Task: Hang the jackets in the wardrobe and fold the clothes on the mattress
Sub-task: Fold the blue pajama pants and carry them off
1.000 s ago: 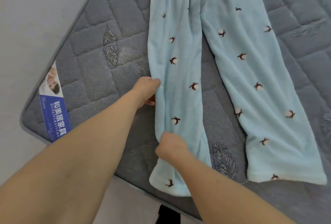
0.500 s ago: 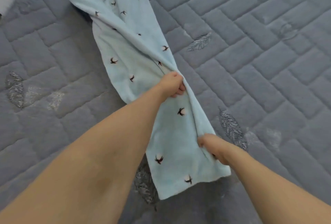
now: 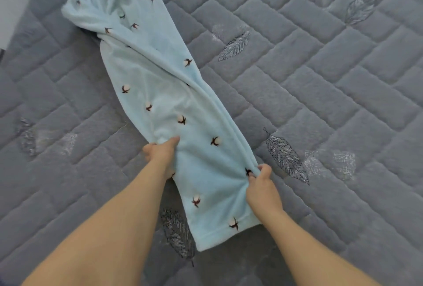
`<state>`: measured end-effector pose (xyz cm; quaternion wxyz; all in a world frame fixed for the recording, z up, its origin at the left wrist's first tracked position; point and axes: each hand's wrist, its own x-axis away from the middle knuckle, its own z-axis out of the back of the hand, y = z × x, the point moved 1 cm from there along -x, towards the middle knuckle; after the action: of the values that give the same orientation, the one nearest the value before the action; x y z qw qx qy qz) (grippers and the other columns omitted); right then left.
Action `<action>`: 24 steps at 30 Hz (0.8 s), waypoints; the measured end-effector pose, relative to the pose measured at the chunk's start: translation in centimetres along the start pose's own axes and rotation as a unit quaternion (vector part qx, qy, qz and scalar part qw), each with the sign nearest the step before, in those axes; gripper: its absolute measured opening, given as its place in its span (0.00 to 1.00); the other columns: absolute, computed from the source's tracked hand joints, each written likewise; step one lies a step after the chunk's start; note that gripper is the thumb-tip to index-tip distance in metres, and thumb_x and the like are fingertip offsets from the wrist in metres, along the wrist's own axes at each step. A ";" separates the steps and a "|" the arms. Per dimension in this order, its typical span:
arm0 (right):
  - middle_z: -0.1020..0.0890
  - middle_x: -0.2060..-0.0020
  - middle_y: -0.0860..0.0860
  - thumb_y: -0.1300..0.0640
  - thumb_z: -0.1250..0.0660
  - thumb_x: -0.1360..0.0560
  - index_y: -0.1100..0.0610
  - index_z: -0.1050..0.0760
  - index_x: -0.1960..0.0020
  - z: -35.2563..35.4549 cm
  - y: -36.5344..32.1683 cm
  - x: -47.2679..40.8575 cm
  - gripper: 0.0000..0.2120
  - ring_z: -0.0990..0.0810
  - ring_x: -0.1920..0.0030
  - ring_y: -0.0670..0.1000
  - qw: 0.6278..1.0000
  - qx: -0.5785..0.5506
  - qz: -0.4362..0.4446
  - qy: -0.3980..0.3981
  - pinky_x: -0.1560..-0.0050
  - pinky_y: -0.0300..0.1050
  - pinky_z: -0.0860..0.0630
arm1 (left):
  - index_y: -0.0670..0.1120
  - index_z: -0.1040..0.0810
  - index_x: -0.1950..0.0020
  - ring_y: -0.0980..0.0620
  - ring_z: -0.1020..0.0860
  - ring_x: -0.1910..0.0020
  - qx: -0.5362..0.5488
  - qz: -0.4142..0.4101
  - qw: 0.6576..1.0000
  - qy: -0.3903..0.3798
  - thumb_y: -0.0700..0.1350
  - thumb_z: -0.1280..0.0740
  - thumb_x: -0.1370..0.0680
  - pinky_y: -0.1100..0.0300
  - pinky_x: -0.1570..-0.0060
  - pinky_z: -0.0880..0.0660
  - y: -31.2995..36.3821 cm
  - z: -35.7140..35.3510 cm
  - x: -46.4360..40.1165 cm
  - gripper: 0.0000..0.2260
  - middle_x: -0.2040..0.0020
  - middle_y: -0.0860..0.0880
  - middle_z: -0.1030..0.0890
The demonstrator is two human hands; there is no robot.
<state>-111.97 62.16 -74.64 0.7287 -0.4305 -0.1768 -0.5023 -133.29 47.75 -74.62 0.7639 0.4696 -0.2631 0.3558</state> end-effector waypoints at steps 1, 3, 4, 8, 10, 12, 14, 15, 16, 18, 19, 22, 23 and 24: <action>0.22 0.45 0.58 0.54 0.49 0.17 0.55 0.40 0.37 0.1 0.1 0.3 0.10 0.22 0.46 0.61 1.000 0.007 0.004 -0.015 0.47 0.57 0.26 | 0.48 0.42 0.29 0.40 0.25 0.43 0.040 0.030 0.999 0.008 0.50 0.21 0.32 0.39 0.41 0.24 -0.3 -0.3 0.6 0.40 0.38 0.45 0.31; 0.22 0.45 0.59 0.55 0.50 0.17 0.57 0.37 0.43 0.8 0.7 0.5 0.08 0.23 0.45 0.61 0.996 0.067 0.024 -0.055 0.48 0.54 0.26 | 0.44 0.40 0.29 0.40 0.24 0.46 0.065 0.063 0.996 -0.007 0.44 0.22 0.29 0.37 0.43 0.24 -1.3 -0.9 1.6 0.36 0.43 0.44 0.29; 0.22 0.43 0.60 0.56 0.50 0.17 0.58 0.36 0.44 1.4 1.4 0.3 0.07 0.23 0.44 0.61 0.990 0.108 0.029 -0.085 0.48 0.53 0.26 | 0.41 0.36 0.30 0.40 0.23 0.46 0.054 0.063 0.996 -0.032 0.42 0.24 0.28 0.39 0.44 0.23 -2.2 -1.1 2.2 0.31 0.43 0.44 0.26; 0.25 0.35 0.59 0.60 0.47 0.22 0.59 0.31 0.35 8.6 6.0 -1.3 0.17 0.25 0.36 0.59 0.942 0.300 -0.057 -0.140 0.39 0.51 0.27 | 0.38 0.26 0.37 0.38 0.19 0.51 -0.042 0.125 0.984 -0.120 0.44 0.27 0.25 0.44 0.55 0.19 -9.1 -2.3 8.5 0.20 0.45 0.39 0.19; 0.25 0.33 0.55 0.59 0.46 0.22 0.57 0.30 0.33 13.0 8.5 -1.0 0.19 0.26 0.35 0.57 0.910 0.388 -0.105 -0.100 0.37 0.51 0.28 | 0.42 0.25 0.37 0.42 0.18 0.54 -0.111 0.199 0.954 -0.197 0.51 0.30 0.22 0.50 0.59 0.19 -12.5 -3.4 13.8 0.19 0.47 0.42 0.18; 0.28 0.32 0.55 0.58 0.44 0.23 0.55 0.32 0.30 15.7 9.5 0.0 0.21 0.28 0.33 0.58 0.882 0.449 -0.143 -0.030 0.37 0.53 0.30 | 0.45 0.28 0.32 0.45 0.20 0.50 -0.217 0.232 0.906 -0.279 0.57 0.36 0.20 0.50 0.48 0.24 -13.5 -4.7 17.7 0.22 0.41 0.44 0.20; 0.31 0.32 0.57 0.56 0.44 0.23 0.56 0.38 0.28 15.3 8.4 0.9 0.24 0.32 0.32 0.59 0.874 0.470 -0.121 0.016 0.36 0.56 0.32 | 0.45 0.34 0.27 0.43 0.25 0.38 -0.245 0.207 0.907 -0.272 0.55 0.39 0.19 0.50 0.38 0.30 -12.1 -5.2 17.5 0.24 0.32 0.44 0.26; 0.33 0.31 0.57 0.55 0.43 0.23 0.56 0.41 0.27 14.0 7.3 0.8 0.25 0.34 0.32 0.60 0.891 0.445 -0.088 0.034 0.35 0.56 0.33 | 0.44 0.36 0.26 0.42 0.27 0.35 -0.209 0.176 0.930 -0.245 0.51 0.38 0.18 0.51 0.38 0.31 -10.5 -5.1 15.9 0.23 0.30 0.43 0.28; 0.34 0.30 0.58 0.54 0.43 0.24 0.57 0.43 0.26 12.3 6.0 0.4 0.27 0.35 0.31 0.60 0.913 0.403 -0.047 0.040 0.33 0.56 0.35 | 0.42 0.36 0.26 0.42 0.28 0.34 -0.168 0.127 0.956 -0.202 0.47 0.36 0.19 0.53 0.38 0.30 -8.6 -4.8 13.9 0.23 0.30 0.43 0.28; 0.38 0.27 0.58 0.52 0.43 0.23 0.58 0.48 0.23 8.4 2.1 -0.5 0.31 0.39 0.28 0.60 0.946 0.323 0.026 0.019 0.28 0.55 0.41 | 0.39 0.38 0.27 0.41 0.26 0.38 -0.143 0.046 0.983 -0.105 0.44 0.32 0.23 0.51 0.38 0.27 -4.7 -2.9 9.7 0.27 0.32 0.41 0.27; 0.41 0.25 0.59 0.51 0.43 0.23 0.59 0.51 0.22 6.5 -0.3 -0.8 0.34 0.42 0.26 0.60 0.953 0.298 0.052 0.012 0.25 0.54 0.45 | 0.39 0.39 0.28 0.41 0.25 0.41 -0.150 0.014 0.986 -0.071 0.44 0.32 0.23 0.50 0.40 0.26 -3.0 -1.7 7.7 0.28 0.34 0.40 0.27; 0.50 0.23 0.58 0.46 0.41 0.22 0.55 0.60 0.21 2.3 -7.7 -2.3 0.39 0.50 0.23 0.59 0.955 0.259 0.137 0.043 0.23 0.54 0.54 | 0.41 0.39 0.30 0.43 0.27 0.47 -0.129 -0.033 0.990 -0.038 0.46 0.32 0.23 0.50 0.46 0.28 2.0 2.3 2.2 0.26 0.38 0.41 0.27; 0.51 0.23 0.57 0.45 0.40 0.22 0.53 0.63 0.21 1.3 -10.1 -2.9 0.40 0.52 0.22 0.59 0.949 0.259 0.171 0.059 0.23 0.54 0.56 | 0.42 0.39 0.28 0.44 0.27 0.45 -0.105 -0.041 0.992 -0.052 0.48 0.32 0.22 0.50 0.45 0.28 3.8 3.3 0.5 0.27 0.37 0.42 0.28; 0.52 0.22 0.57 0.44 0.39 0.22 0.52 0.64 0.21 0.4 -12.3 -3.7 0.41 0.53 0.22 0.58 0.938 0.270 0.207 0.072 0.23 0.55 0.58 | 0.43 0.39 0.27 0.44 0.27 0.43 -0.075 -0.045 0.994 -0.064 0.51 0.32 0.22 0.49 0.44 0.29 5.7 4.2 -1.1 0.28 0.36 0.43 0.27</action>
<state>-124.44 63.08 -71.47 0.9160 -0.2077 -0.1597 -0.3037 -138.74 45.32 -70.66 0.7940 0.4440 -0.3158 0.2695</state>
